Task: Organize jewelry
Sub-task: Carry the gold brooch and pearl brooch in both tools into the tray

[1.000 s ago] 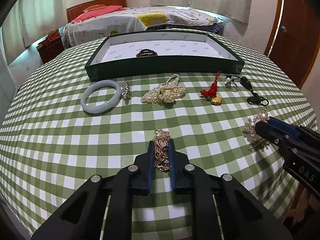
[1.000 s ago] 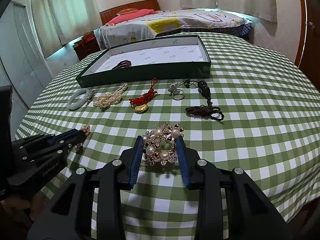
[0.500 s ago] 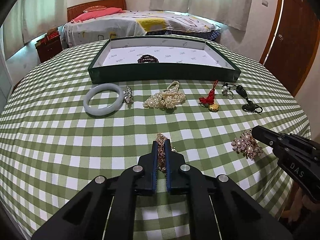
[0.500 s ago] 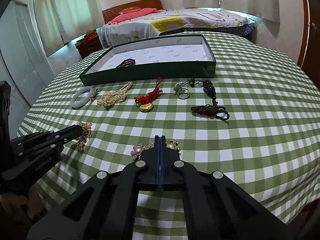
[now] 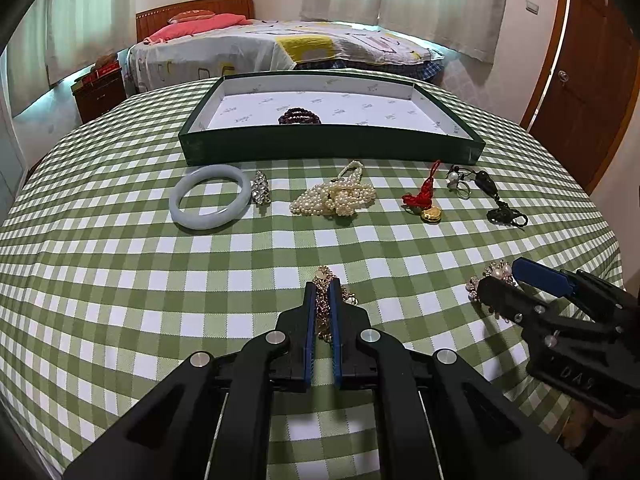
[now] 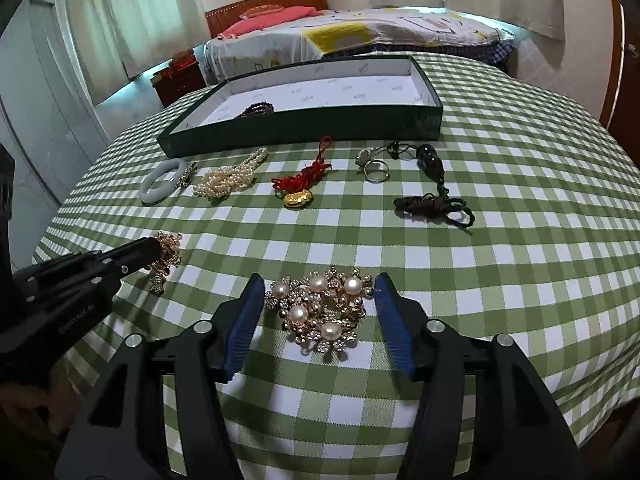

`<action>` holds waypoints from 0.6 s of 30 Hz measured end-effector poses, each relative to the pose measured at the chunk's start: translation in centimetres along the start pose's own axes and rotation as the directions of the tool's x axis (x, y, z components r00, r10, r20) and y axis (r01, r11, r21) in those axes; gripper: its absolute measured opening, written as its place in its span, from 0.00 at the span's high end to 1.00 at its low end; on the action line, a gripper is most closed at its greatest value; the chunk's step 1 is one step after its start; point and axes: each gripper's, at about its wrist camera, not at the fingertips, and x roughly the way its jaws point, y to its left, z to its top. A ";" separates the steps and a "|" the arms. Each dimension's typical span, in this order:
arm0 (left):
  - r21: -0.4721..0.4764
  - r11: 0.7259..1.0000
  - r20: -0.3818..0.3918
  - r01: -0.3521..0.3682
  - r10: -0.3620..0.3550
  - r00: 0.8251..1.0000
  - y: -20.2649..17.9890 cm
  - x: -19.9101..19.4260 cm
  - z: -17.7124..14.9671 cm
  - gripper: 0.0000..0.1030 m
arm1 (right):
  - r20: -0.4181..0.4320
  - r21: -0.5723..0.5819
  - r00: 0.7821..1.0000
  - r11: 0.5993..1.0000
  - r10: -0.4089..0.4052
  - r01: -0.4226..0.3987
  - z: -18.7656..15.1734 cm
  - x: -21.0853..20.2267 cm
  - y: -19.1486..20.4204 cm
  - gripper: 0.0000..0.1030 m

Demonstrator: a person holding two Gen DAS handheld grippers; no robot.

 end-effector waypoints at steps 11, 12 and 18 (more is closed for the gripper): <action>-0.013 1.000 -0.004 0.005 -0.005 1.000 0.3 0.2 -0.1 0.93 | 0.015 -0.032 0.999 0.999 -0.030 0.030 -0.4 0.0 0.3 0.55; -0.016 1.000 -0.003 0.005 -0.005 1.000 0.3 0.2 -0.1 0.93 | 0.019 -0.029 0.999 0.999 -0.031 0.031 -0.4 -0.2 0.2 0.55; -0.027 1.000 0.004 0.005 -0.005 1.000 0.7 0.1 0.1 0.93 | 0.041 -0.018 0.998 0.999 -0.037 0.038 -0.1 -0.8 0.0 0.55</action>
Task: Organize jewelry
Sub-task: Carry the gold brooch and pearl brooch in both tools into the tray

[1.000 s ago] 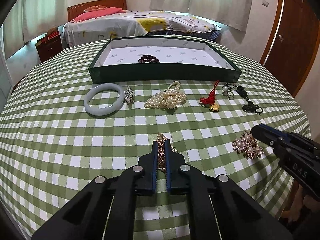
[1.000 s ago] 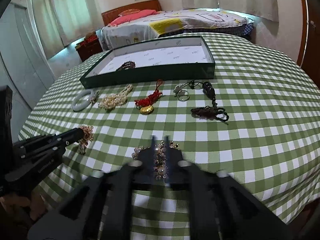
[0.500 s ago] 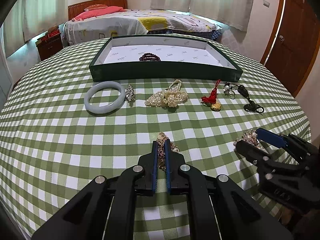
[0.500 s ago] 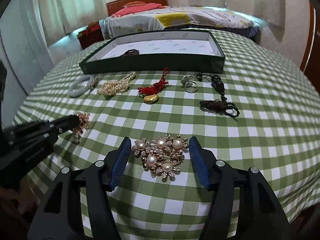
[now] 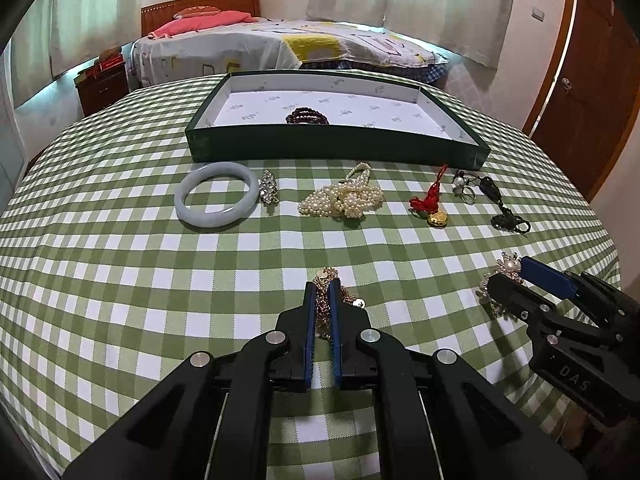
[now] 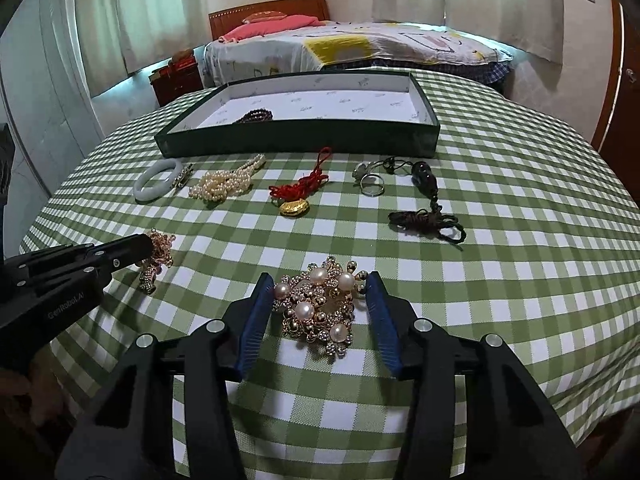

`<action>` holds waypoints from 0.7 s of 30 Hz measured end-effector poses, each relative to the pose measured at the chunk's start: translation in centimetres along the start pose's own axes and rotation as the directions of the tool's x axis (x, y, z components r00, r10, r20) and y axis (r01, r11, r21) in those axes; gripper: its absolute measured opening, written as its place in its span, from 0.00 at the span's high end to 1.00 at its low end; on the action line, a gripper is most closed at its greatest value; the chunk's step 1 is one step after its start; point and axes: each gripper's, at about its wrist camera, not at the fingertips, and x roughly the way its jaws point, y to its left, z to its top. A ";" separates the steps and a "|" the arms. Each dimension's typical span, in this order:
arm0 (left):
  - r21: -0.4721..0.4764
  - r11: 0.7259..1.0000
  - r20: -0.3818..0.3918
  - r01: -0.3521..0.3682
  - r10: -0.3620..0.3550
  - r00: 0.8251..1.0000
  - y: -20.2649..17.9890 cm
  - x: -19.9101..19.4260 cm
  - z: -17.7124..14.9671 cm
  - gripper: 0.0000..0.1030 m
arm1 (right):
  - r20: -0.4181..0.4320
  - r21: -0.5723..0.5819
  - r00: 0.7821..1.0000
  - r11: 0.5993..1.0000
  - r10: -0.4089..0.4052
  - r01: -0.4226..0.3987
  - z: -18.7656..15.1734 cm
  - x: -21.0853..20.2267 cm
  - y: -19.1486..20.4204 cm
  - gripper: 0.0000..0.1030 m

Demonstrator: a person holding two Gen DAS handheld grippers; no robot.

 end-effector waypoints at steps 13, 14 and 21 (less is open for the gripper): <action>-0.021 1.000 0.060 -0.012 0.014 0.998 1.1 -1.7 1.4 0.93 | 0.059 -0.003 0.998 1.000 0.008 -0.008 1.7 -1.8 0.4 0.55; -0.020 1.000 0.068 -0.014 0.015 0.998 1.1 -1.8 1.6 0.93 | 0.066 -0.004 0.998 1.000 0.010 -0.009 2.0 -2.0 0.4 0.55; -0.021 1.000 0.119 -0.003 0.006 0.993 1.4 -3.1 3.4 0.93 | 0.117 0.001 0.993 1.000 0.016 -0.016 4.1 -3.2 0.4 0.55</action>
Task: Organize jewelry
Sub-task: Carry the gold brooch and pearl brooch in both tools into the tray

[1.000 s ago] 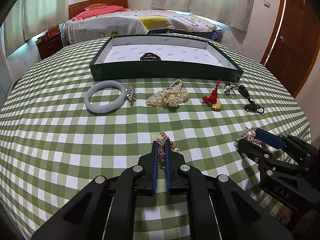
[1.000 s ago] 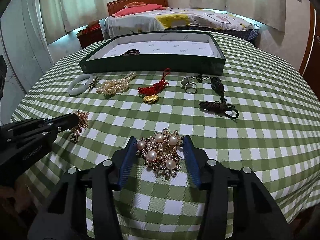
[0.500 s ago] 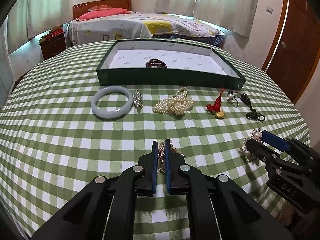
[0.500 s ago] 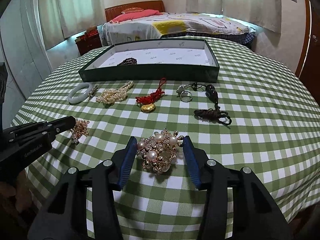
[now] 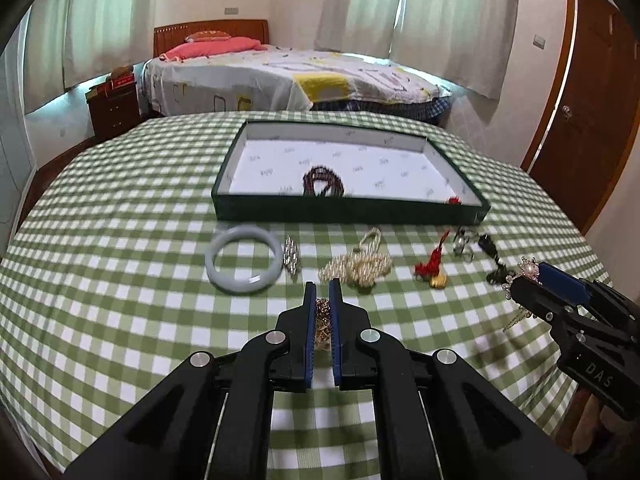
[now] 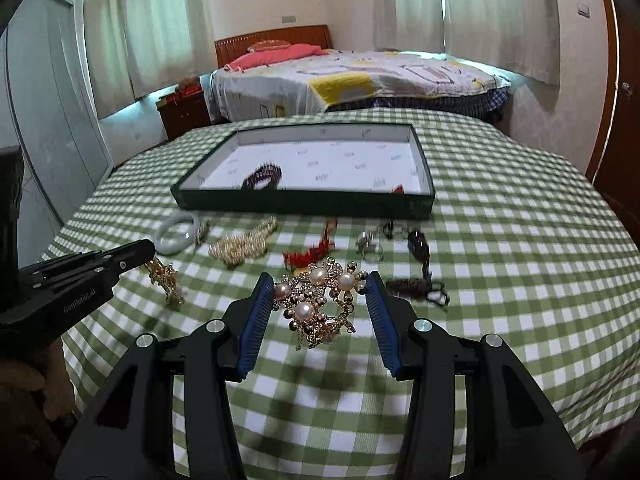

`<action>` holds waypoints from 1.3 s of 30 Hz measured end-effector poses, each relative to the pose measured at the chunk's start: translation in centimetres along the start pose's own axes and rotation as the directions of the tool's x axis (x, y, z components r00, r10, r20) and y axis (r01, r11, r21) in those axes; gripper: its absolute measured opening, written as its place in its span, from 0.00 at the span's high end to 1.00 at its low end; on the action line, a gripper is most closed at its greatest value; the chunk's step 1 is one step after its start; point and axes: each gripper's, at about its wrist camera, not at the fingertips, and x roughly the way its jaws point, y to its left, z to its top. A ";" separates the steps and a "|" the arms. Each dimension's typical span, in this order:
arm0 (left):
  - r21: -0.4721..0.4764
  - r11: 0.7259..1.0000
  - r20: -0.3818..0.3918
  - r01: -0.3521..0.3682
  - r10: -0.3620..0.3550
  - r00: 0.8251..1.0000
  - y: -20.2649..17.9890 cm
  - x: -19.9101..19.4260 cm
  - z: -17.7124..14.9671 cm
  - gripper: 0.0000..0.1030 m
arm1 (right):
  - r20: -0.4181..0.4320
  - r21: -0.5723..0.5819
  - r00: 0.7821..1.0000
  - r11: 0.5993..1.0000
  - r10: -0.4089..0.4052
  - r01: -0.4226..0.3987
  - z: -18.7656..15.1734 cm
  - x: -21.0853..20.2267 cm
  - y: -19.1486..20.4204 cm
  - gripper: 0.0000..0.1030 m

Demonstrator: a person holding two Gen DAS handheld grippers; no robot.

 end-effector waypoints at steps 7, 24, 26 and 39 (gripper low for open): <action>0.002 1.000 0.040 0.013 -0.013 0.999 0.0 -1.0 1.8 0.93 | 0.030 -0.001 1.000 1.000 0.003 -0.003 1.9 -0.2 0.0 0.55; 0.011 1.000 0.110 0.006 -0.007 0.994 0.9 -0.5 7.1 0.93 | 0.065 -0.008 0.997 0.999 0.037 -0.036 6.5 2.2 0.3 0.55; 0.009 1.000 0.120 0.001 -0.002 0.993 1.2 -0.1 8.0 0.93 | 0.068 -0.013 0.997 0.999 0.038 -0.037 7.1 2.8 0.3 0.55; 0.002 1.000 0.168 -0.022 0.022 0.985 3.5 4.8 14.4 0.93 | 0.101 -0.031 0.994 0.999 0.031 -0.028 12.6 7.8 0.0 0.55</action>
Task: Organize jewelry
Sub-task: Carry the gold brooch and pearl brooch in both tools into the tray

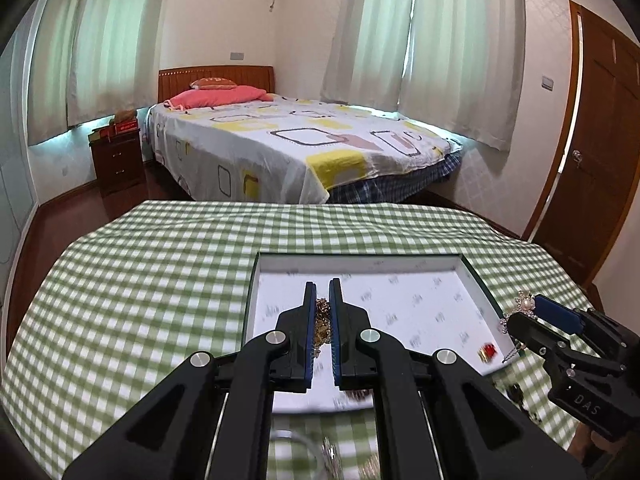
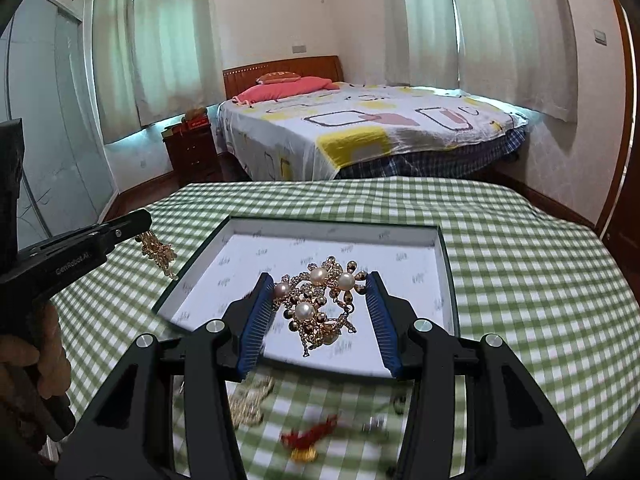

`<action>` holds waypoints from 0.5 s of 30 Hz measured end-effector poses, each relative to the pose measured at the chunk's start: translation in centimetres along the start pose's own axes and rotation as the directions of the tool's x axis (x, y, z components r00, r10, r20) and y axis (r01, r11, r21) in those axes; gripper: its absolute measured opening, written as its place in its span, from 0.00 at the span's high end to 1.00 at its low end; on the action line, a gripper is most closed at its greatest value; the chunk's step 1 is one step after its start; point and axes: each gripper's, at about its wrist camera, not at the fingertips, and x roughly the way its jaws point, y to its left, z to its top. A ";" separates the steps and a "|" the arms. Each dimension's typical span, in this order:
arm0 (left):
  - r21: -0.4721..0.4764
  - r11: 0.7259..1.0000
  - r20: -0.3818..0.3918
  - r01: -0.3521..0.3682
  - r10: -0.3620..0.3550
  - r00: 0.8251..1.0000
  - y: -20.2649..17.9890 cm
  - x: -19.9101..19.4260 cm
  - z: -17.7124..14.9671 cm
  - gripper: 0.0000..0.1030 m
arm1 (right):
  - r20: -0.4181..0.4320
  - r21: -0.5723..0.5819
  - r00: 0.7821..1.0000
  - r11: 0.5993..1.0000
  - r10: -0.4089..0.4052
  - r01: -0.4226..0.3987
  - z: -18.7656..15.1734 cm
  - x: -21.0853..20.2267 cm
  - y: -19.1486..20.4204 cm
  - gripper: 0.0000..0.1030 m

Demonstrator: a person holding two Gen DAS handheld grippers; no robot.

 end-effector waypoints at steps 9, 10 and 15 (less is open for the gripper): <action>-0.016 1.000 -0.127 -0.007 0.005 0.992 1.2 6.7 -2.0 0.93 | -0.115 0.000 0.993 1.000 0.002 -0.002 -0.9 6.7 -0.7 0.55; -0.017 1.000 -0.143 -0.009 0.007 0.990 1.4 7.3 -2.4 0.93 | -0.136 0.001 0.991 1.000 0.002 -0.002 -1.3 7.5 -0.8 0.55; -0.021 1.000 -0.224 -0.023 0.017 0.974 1.9 9.4 -4.2 0.93 | -0.207 0.010 0.978 1.000 0.006 -0.004 -2.7 9.8 -0.9 0.55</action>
